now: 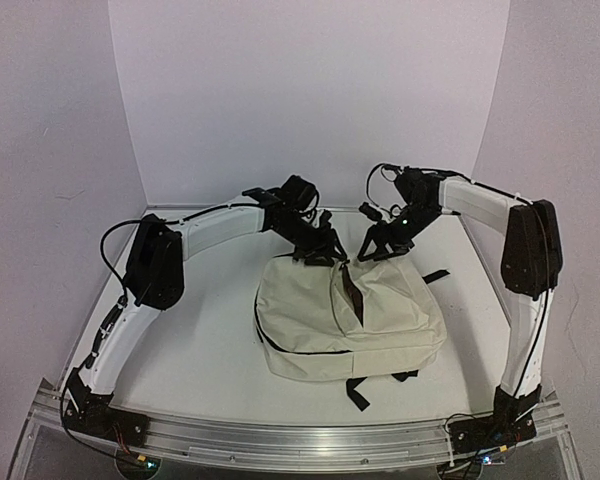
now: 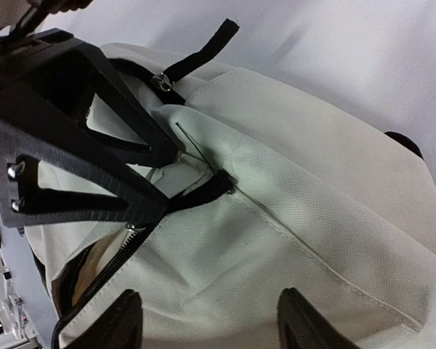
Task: Pack the student bag
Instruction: Zip the student bag at the center of the board.
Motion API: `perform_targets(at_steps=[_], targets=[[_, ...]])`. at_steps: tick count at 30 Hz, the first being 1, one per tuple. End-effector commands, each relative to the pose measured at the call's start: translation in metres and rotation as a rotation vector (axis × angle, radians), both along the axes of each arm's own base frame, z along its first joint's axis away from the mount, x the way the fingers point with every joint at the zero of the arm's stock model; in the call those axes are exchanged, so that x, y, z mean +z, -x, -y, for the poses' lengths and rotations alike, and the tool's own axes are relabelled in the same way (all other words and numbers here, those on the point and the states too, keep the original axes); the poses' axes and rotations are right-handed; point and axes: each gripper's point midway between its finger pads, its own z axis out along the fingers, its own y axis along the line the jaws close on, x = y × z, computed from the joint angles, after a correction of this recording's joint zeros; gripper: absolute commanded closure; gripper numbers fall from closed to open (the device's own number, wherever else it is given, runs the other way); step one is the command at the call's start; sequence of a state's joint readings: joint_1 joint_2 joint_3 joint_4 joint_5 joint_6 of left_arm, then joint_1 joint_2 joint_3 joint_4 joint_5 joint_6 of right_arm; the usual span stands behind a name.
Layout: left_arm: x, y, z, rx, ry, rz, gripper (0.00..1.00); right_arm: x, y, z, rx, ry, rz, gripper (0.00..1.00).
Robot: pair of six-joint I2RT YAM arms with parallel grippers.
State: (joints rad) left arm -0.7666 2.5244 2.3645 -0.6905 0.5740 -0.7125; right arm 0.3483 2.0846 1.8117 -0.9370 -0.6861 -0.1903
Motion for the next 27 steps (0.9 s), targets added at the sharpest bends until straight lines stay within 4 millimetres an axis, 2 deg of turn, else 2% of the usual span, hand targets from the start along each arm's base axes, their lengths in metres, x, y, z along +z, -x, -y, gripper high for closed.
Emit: perform_targets(at_steps=[1, 4, 8, 11, 14, 18, 22, 23, 27], targets=[[-0.007, 0.004, -0.02, 0.047, -0.037, -0.03, 0.62, 0.043, -0.008, 0.042, -0.059, 0.028, 0.108, 0.3], [-0.013, 0.009, -0.037, 0.072, -0.062, -0.042, 0.63, 0.052, -0.001, 0.065, -0.038, 0.08, 0.146, 0.29], [-0.022, 0.016, -0.058, 0.073, -0.121, -0.057, 0.63, 0.039, 0.032, 0.075, 0.037, 0.122, 0.109, 0.31], [-0.027, 0.019, -0.073, 0.082, -0.148, -0.069, 0.63, 0.017, 0.055, 0.07, 0.063, 0.108, 0.03, 0.36], [-0.021, 0.018, -0.083, 0.087, -0.153, -0.053, 0.64, 0.002, 0.068, 0.057, 0.08, 0.094, -0.019, 0.39], [0.012, 0.01, -0.076, 0.057, -0.101, 0.036, 0.64, -0.005, 0.076, 0.038, 0.118, 0.099, -0.011, 0.4], [0.045, -0.002, -0.064, 0.044, -0.037, 0.11, 0.66, -0.01, 0.081, 0.031, 0.136, 0.11, -0.017, 0.41], [0.05, -0.004, -0.062, 0.043, -0.026, 0.118, 0.66, -0.011, 0.081, 0.031, 0.137, 0.113, -0.017, 0.41], [0.046, -0.012, -0.053, 0.039, -0.015, 0.109, 0.68, -0.009, 0.08, 0.031, 0.136, 0.113, -0.011, 0.41]])
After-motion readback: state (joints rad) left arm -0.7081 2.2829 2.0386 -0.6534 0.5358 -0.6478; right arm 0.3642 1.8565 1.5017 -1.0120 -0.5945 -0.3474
